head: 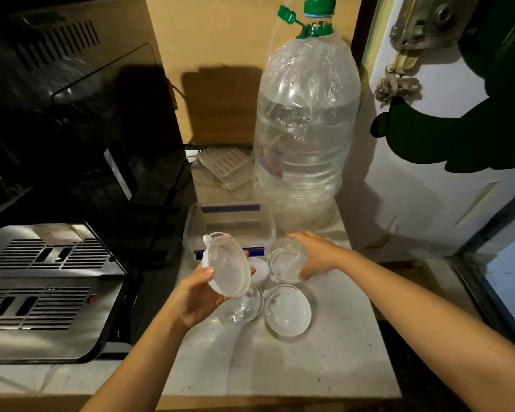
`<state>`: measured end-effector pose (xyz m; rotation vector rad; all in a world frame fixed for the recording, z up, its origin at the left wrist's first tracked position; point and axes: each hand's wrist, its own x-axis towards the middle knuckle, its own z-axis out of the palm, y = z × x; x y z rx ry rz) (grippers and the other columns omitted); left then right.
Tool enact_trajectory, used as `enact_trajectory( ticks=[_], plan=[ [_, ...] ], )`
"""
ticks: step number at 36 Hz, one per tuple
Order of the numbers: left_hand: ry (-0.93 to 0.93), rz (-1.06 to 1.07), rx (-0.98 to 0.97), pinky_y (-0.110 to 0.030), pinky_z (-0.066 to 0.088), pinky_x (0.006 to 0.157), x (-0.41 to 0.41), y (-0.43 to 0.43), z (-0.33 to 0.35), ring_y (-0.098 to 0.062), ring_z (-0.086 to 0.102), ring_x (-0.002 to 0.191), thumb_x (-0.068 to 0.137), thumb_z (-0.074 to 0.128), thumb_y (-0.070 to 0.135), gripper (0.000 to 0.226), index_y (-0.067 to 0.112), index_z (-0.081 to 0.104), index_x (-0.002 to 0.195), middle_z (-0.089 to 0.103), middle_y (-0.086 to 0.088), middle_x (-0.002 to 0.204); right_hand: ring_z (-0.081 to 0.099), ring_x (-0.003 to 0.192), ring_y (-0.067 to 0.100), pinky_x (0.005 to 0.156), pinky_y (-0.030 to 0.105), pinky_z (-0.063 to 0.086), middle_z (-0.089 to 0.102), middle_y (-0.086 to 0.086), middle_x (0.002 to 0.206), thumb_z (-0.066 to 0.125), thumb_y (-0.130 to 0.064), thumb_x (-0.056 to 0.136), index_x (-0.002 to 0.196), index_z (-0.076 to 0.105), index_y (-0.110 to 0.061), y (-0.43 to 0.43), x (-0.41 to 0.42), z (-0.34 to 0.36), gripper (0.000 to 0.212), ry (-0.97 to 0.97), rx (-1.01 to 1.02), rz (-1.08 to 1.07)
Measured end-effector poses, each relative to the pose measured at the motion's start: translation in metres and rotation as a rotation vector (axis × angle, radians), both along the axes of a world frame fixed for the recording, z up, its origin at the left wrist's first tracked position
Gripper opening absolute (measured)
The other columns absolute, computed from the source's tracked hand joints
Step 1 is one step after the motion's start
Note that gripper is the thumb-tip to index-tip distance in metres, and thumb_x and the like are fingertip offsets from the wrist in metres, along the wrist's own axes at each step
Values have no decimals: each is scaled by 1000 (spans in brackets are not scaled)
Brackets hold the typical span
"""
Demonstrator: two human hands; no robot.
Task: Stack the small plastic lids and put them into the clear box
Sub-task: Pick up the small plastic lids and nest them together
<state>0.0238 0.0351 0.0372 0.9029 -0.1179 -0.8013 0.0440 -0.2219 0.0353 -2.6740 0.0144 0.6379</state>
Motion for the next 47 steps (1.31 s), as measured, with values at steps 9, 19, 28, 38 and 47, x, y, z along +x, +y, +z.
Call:
enact_trajectory(
  ticks=[9, 19, 28, 38, 47],
  plan=[
    [-39, 14, 75, -33, 57, 72, -1, 1, 0, -35, 52, 113, 28, 91, 39, 105, 22, 46, 121, 50, -15, 123, 6, 145, 25, 115, 36, 22, 2, 2, 159, 81, -10, 65, 148, 9, -25, 5, 16, -27, 110, 76, -221, 211],
    [-96, -6, 128, -34, 56, 79, 7, -2, -2, -32, 52, 112, 30, 89, 45, 96, 28, 48, 115, 54, -9, 117, 8, 145, 23, 116, 37, 22, 2, -2, 159, 80, -13, 66, 148, 2, -25, 10, 32, -37, 113, 68, -398, 384],
    [-114, -27, 132, -35, 55, 82, 13, -4, -6, -35, 49, 115, 33, 88, 46, 92, 28, 49, 114, 53, -10, 118, 28, 138, 26, 109, 39, 37, 14, 0, 156, 82, -11, 62, 147, 11, -28, 12, 33, -36, 112, 69, -356, 338],
    [-68, 8, 178, -30, 56, 71, 22, -10, -10, -37, 44, 117, 24, 90, 46, 114, 21, 39, 123, 40, -21, 130, 33, 130, 26, 101, 36, 41, 32, 6, 142, 83, -14, 63, 145, 19, -18, -7, 26, 7, 104, 13, -195, 198],
    [-90, 17, 62, -30, 58, 70, 30, -25, -1, -22, 65, 87, 26, 91, 41, 95, 20, 51, 110, 65, -9, 101, 29, 136, 26, 109, 36, 34, 25, 8, 150, 82, -38, 62, 146, 13, -18, 8, 8, 81, 111, -201, 77, 54]
  ],
)
